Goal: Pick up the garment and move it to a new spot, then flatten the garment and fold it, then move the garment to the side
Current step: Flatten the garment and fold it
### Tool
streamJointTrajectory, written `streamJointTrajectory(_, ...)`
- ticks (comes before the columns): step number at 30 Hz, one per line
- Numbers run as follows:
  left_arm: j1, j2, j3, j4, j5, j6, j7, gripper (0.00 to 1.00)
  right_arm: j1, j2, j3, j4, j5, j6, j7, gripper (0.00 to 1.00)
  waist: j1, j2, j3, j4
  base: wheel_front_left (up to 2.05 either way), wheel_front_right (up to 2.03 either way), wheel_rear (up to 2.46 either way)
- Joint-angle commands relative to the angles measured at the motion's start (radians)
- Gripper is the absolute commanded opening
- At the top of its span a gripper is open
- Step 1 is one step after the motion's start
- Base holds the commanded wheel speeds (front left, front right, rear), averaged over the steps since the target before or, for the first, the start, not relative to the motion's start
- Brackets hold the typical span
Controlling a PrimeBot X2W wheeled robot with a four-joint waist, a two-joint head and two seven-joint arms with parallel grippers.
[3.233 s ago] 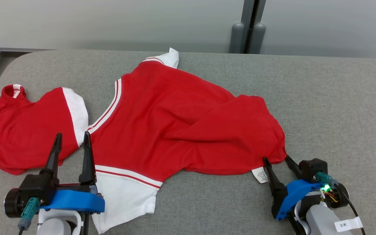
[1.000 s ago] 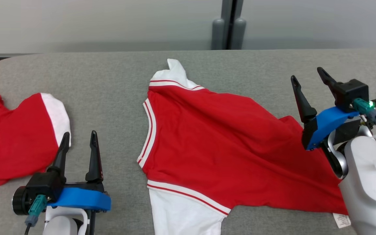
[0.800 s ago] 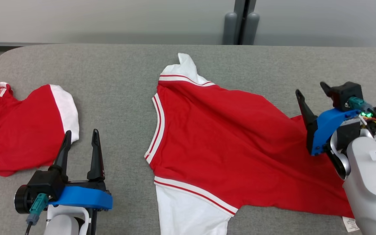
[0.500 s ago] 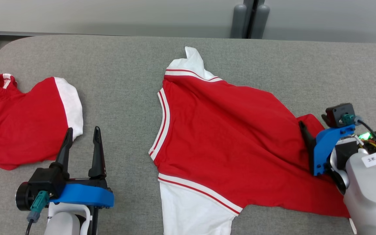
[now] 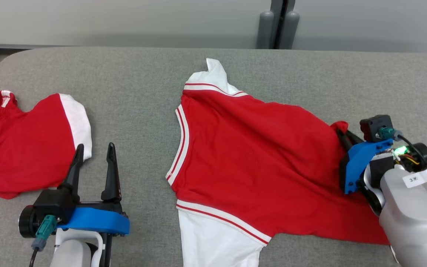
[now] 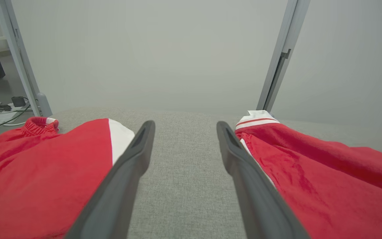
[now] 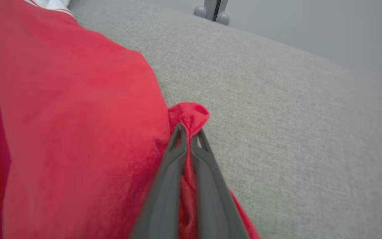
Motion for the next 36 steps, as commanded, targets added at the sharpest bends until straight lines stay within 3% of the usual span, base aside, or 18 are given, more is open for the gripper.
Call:
streamJointTrajectory(1, 0.010, 0.005, 0.007, 0.002, 0.003, -0.002, -0.005, 1.00, -0.030, -0.003, -0.001, 0.001, 0.010, 0.000, -0.030, 0.00, 0.0000, 0.0000, -0.016, -0.011, 0.00, 0.00, 0.00)
streamJointTrajectory(10, 0.042, 0.005, 0.017, 0.003, 0.010, -0.002, -0.005, 1.00, -0.124, -0.002, -0.058, -0.037, 0.087, 0.000, -0.191, 0.00, 0.0000, 0.0000, -0.072, -0.047, 0.00, 0.00, 0.00)
streamJointTrajectory(25, 0.057, -0.004, 0.008, 0.003, -0.001, -0.002, -0.005, 1.00, -0.241, -0.019, -0.115, 0.057, 0.043, 0.000, -0.217, 0.00, 0.0000, 0.0000, -0.094, -0.007, 0.00, 0.00, 0.00)
streamJointTrajectory(36, 0.008, -0.009, -0.019, -0.008, -0.012, -0.002, -0.005, 1.00, -0.364, -0.022, -0.145, 0.160, -0.038, 0.000, -0.231, 0.00, 0.0000, 0.0000, -0.016, 0.042, 0.00, 0.00, 0.00)
